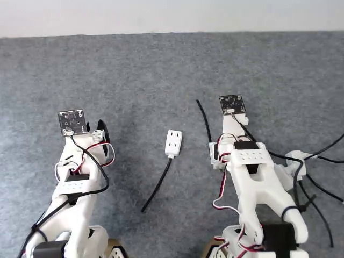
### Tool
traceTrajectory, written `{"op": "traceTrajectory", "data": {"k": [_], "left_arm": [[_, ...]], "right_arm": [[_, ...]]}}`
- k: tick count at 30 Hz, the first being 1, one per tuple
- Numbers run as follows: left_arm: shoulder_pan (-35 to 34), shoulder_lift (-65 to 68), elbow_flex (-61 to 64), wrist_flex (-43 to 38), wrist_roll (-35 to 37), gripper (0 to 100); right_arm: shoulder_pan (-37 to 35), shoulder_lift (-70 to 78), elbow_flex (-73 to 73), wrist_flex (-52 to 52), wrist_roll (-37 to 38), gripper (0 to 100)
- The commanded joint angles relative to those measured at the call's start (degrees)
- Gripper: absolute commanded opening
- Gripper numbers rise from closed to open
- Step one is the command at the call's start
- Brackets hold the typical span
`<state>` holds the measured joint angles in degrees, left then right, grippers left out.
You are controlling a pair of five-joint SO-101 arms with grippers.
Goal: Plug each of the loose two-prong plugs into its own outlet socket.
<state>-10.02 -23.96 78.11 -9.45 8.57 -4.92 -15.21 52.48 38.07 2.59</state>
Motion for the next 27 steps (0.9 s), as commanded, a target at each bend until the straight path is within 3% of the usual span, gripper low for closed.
{"op": "traceTrajectory", "data": {"k": [1, 6, 27], "left_arm": [[0.1, -1.4, -2.2, 0.2, 0.4, 12], [0.1, -1.4, -2.2, 0.2, 0.4, 12], [0.1, -1.4, -2.2, 0.2, 0.4, 12]], "right_arm": [[0.3, -2.3, -3.7, 0.0, 0.7, 11.6], [-2.5, -2.4, -4.0, 0.4, 0.9, 0.4], [-2.9, 2.2, -4.5, 5.0, 6.1, 0.9]]}}
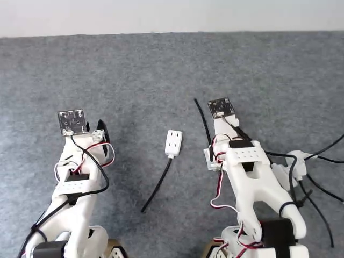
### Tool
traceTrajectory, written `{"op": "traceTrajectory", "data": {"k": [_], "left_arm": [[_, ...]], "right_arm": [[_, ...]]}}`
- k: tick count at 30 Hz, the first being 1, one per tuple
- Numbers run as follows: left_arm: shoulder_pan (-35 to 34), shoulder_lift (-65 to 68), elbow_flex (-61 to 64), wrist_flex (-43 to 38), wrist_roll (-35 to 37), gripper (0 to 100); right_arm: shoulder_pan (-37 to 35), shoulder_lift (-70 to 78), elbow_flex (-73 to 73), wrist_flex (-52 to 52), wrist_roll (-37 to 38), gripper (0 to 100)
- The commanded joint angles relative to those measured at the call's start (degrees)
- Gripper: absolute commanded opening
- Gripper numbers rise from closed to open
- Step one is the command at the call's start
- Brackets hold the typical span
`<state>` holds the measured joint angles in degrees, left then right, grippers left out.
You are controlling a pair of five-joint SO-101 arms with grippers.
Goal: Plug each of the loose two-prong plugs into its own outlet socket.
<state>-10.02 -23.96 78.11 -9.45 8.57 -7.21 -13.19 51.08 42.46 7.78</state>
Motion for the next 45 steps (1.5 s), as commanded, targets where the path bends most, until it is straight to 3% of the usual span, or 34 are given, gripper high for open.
{"op": "traceTrajectory", "data": {"k": [1, 7, 21, 26, 33, 45], "left_arm": [[0.1, -1.4, -2.2, 0.2, 0.4, 12], [0.0, -1.4, -2.2, 0.2, 0.4, 12], [0.0, -1.4, -2.1, 0.2, 0.4, 12], [0.0, -1.4, -2.1, 0.2, 0.4, 12], [0.0, -1.4, -2.1, 0.2, 0.4, 12], [0.0, -1.4, -2.1, 0.2, 0.4, 12]], "right_arm": [[-0.7, 0.3, -3.2, 0.6, 1.0, 0.9], [-2.8, 0.0, -3.3, -0.3, 3.6, 0.9], [-0.4, 0.7, -5.3, -4.9, 6.6, 6.9], [-0.7, 2.2, -5.5, -4.6, 10.0, 6.9], [-0.6, 7.5, -11.5, 0.2, 10.1, 11.9], [-3.6, 8.1, -12.0, 1.6, 10.1, 11.6]]}}
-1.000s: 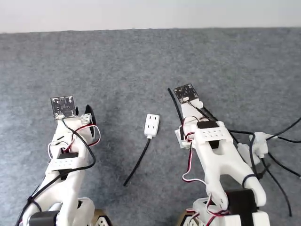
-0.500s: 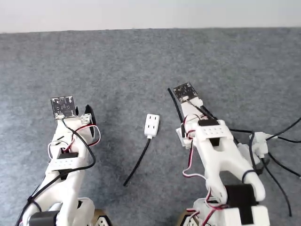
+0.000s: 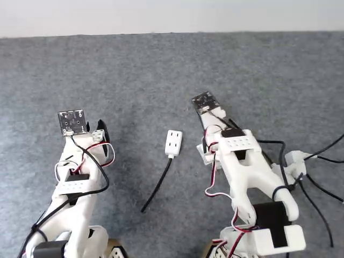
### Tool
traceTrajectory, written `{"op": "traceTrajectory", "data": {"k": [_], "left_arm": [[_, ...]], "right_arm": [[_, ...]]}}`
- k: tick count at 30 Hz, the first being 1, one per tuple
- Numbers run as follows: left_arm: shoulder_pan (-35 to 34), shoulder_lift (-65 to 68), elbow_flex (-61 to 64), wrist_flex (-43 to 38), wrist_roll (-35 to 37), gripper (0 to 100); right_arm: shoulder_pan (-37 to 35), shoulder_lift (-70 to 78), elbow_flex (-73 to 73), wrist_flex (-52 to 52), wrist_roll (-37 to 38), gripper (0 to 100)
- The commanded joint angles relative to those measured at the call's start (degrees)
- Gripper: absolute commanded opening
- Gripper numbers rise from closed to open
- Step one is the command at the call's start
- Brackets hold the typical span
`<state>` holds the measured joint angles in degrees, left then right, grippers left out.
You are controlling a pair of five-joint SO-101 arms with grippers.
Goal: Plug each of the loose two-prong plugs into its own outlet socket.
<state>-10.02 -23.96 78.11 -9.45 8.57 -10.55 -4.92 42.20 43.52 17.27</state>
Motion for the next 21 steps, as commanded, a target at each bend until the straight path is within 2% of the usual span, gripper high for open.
{"op": "traceTrajectory", "data": {"k": [1, 21], "left_arm": [[0.0, -1.4, -2.1, 0.2, 0.4, 12], [0.0, -1.4, -2.1, 0.2, 0.4, 12]], "right_arm": [[-0.1, 0.0, -3.1, 0.6, 0.5, 11.5], [0.3, 0.2, -3.2, 1.1, 0.5, 11.5]]}}
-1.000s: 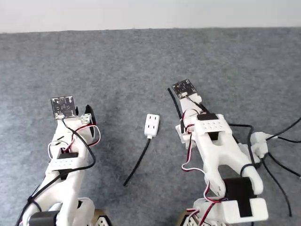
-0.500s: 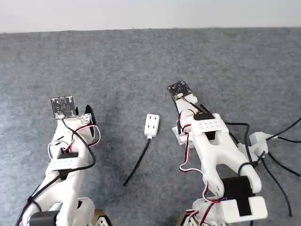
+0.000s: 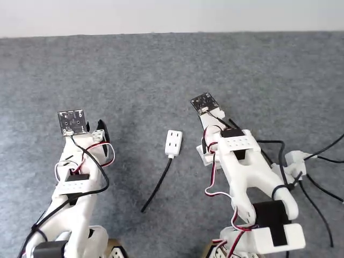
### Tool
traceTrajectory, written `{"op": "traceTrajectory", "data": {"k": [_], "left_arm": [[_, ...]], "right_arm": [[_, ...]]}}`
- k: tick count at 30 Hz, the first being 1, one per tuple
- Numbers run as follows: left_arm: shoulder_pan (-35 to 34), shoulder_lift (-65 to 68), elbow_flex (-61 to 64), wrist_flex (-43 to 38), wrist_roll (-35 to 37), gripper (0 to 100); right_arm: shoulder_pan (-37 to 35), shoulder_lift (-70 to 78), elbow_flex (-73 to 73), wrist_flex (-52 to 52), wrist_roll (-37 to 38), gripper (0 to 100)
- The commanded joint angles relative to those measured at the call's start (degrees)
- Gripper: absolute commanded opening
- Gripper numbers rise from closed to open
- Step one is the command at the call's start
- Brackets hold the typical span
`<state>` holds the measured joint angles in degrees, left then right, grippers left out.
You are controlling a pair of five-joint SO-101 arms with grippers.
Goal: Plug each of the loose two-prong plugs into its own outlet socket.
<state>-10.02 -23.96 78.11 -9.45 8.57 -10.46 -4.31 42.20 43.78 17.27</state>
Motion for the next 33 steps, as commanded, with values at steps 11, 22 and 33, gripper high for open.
{"op": "traceTrajectory", "data": {"k": [11, 22, 33], "left_arm": [[0.0, -1.4, -2.1, 0.2, 0.4, 12], [0.0, -1.4, -2.1, 0.2, 0.4, 12], [0.0, -1.4, -2.1, 0.2, 0.4, 12]], "right_arm": [[0.4, 7.4, -12.0, 8.0, 0.4, 11.5], [0.1, 8.7, -14.1, 8.3, 0.6, 11.5], [0.1, 10.9, -16.0, 9.1, 0.6, 11.2]]}}
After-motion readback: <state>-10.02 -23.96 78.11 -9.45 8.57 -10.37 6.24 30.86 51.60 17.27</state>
